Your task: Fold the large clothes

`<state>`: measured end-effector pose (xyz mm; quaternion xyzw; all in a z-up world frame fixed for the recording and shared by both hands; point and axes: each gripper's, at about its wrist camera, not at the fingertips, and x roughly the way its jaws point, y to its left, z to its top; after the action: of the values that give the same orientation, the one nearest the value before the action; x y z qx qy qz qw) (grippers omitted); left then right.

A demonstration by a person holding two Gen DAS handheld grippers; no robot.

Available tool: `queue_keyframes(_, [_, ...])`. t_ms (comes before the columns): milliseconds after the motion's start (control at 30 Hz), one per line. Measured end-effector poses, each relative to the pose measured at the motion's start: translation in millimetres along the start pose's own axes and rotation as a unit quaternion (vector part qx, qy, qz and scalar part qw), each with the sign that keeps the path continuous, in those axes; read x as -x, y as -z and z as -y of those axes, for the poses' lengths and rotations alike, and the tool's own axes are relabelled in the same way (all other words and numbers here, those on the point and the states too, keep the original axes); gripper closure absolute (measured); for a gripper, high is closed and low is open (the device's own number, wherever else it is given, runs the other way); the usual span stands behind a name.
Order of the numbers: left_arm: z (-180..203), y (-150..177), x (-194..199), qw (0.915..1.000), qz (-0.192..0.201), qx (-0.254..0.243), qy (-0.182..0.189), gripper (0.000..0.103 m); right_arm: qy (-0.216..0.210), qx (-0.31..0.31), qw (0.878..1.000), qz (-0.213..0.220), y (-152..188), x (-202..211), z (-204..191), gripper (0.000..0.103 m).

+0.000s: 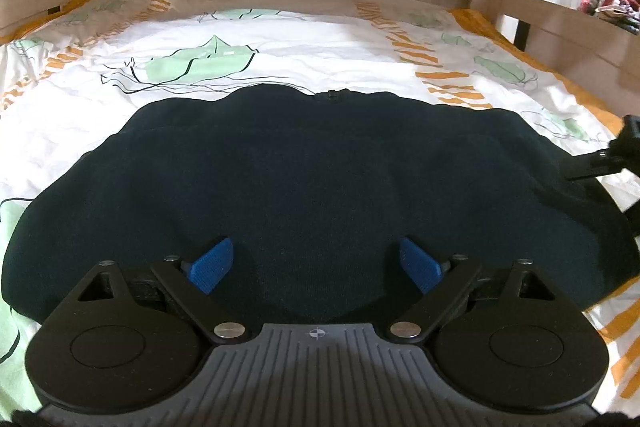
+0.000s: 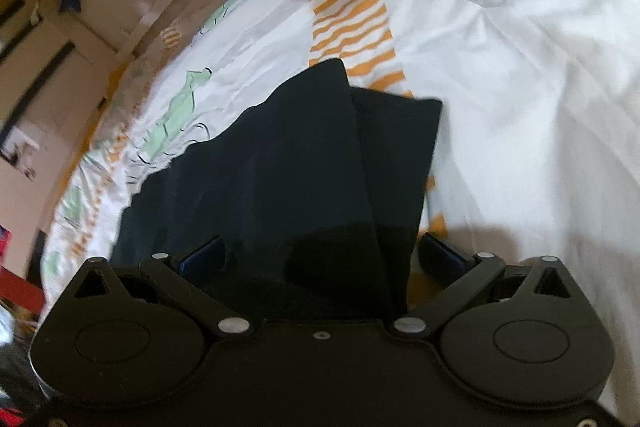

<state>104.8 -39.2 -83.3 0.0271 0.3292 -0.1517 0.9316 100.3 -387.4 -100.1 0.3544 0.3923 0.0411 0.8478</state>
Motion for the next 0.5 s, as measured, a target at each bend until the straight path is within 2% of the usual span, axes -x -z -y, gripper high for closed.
queue_keyframes(167, [-1,1,1,1.0000,0.000,0.003,0.002,0.011,-0.036,-0.043,0.998,-0.016,7,7,6,0.000])
queue_keyframes(300, [-2,0,1,1.0000,-0.001,0.004,0.002,0.011,-0.045,-0.034,0.998,-0.026,11,4,1,0.001])
queue_keyframes(367, [-3,0,1,1.0000,-0.001,0.005,0.004,0.011,-0.041,-0.031,0.998,-0.030,10,3,-1,0.015])
queue_keyframes(433, [-3,-1,1,1.0000,0.000,0.006,0.004,0.011,-0.028,-0.036,0.999,-0.029,10,4,1,0.050])
queue_keyframes(500, [-3,-1,2,1.0000,0.000,0.006,0.005,0.011,-0.044,-0.058,0.997,-0.024,11,6,8,0.065])
